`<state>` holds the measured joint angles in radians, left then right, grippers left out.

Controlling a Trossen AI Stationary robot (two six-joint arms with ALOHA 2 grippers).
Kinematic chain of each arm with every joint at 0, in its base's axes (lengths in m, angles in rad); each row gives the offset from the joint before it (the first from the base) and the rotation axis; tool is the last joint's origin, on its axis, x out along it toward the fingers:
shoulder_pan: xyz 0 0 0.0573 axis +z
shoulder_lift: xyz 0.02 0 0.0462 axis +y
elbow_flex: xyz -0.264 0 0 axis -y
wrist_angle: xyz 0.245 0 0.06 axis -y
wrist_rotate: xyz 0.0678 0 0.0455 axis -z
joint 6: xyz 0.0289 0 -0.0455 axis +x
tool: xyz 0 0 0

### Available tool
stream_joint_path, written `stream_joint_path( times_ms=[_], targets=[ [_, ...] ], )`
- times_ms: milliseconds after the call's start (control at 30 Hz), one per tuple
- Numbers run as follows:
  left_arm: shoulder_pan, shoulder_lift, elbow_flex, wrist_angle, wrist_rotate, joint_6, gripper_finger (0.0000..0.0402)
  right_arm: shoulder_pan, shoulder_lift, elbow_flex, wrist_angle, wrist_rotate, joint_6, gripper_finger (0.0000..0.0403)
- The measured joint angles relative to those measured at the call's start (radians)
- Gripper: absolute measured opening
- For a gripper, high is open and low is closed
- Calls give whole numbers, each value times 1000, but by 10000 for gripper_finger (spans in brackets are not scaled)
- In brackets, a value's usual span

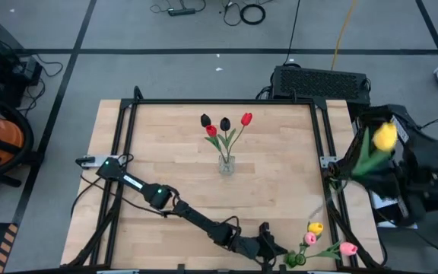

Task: Sort flowers into vase by color
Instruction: Put the yellow flower into the green vase

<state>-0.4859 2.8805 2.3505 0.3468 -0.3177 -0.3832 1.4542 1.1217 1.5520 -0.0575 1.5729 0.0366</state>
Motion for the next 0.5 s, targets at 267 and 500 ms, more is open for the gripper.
stream_joint_path(
  times_ms=[267, 500],
  targets=[
    [9, -84, 0, -71, 119, 122, 0, 88, 187, 17, 541, -2, -378, 1],
    [25, -196, 0, -453, 127, 188, 0, 119, 332, 151, 549, -3, -416, 1]
  ],
)
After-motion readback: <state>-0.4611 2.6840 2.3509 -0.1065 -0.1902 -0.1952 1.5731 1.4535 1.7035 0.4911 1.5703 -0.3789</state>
